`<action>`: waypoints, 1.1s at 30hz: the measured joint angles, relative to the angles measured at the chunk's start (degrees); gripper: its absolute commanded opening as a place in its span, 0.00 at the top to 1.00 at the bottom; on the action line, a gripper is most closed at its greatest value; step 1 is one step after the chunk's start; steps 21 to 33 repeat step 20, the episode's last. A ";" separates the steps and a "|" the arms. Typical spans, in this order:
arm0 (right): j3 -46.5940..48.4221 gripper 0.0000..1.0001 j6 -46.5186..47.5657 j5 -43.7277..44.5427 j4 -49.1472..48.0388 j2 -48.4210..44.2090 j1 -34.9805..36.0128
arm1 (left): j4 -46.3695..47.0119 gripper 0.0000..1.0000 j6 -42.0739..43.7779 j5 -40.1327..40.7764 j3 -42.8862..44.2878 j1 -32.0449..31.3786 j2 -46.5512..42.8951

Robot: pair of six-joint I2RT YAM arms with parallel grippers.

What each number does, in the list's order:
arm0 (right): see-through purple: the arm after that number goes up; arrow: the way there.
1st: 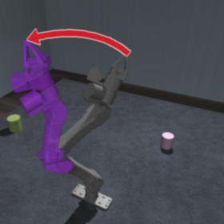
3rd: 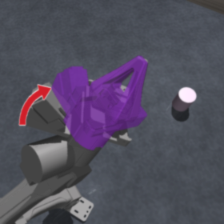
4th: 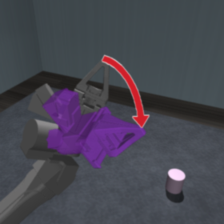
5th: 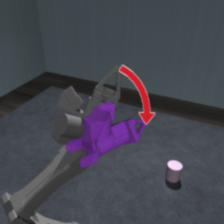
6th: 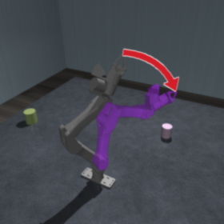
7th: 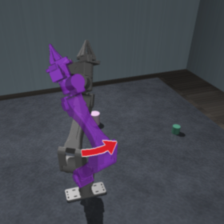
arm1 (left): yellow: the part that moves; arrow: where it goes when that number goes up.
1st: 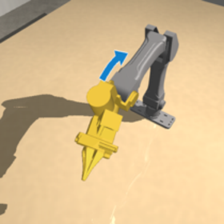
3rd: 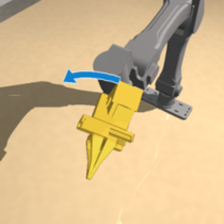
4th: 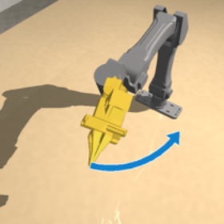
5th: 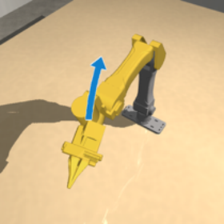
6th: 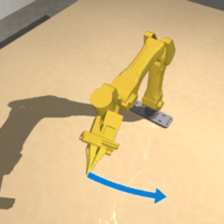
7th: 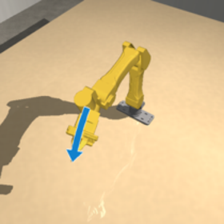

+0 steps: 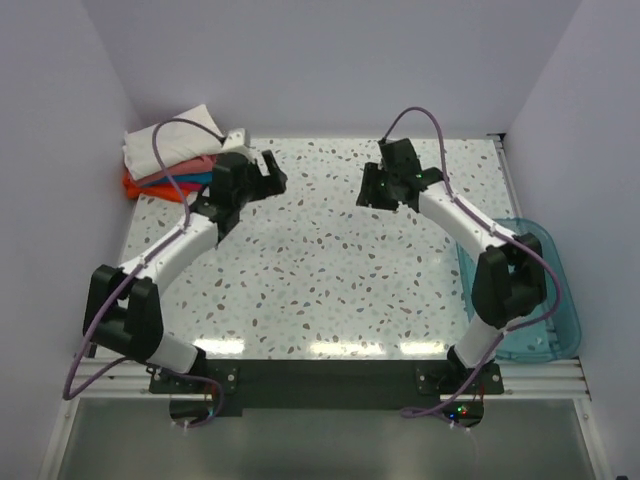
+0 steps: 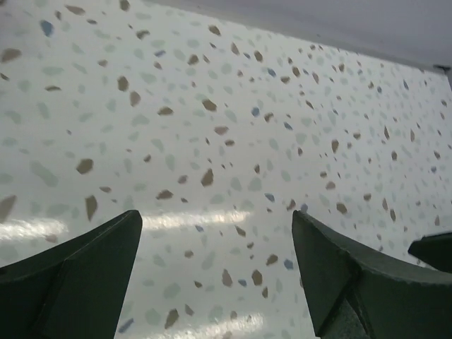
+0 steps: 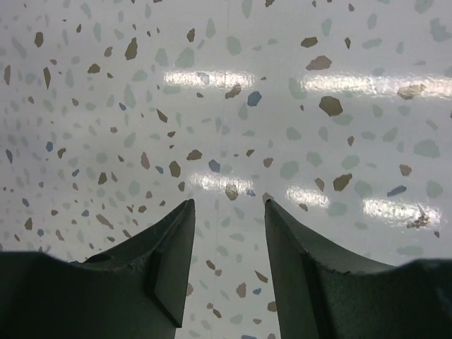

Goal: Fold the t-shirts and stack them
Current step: Reset both grippers

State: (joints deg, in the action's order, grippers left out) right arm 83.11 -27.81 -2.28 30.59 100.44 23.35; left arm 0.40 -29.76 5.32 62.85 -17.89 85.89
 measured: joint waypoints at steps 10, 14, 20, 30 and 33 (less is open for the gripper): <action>-24.55 0.52 -1.81 2.27 -8.02 -27.80 0.26 | 6.93 0.08 -3.43 3.96 -21.49 -19.87 -12.31; -33.75 0.51 -1.66 4.50 -8.24 -38.86 0.37 | 7.65 0.08 -4.70 3.65 -27.63 -21.05 -16.44; -41.79 0.46 -1.07 8.59 -8.00 -51.01 0.37 | 6.88 0.07 -4.11 3.89 -28.63 -21.16 -20.22; -41.79 0.46 -1.07 8.59 -8.00 -51.01 0.37 | 6.88 0.07 -4.11 3.89 -28.63 -21.16 -20.22; -41.79 0.46 -1.07 8.59 -8.00 -51.01 0.37 | 6.88 0.07 -4.11 3.89 -28.63 -21.16 -20.22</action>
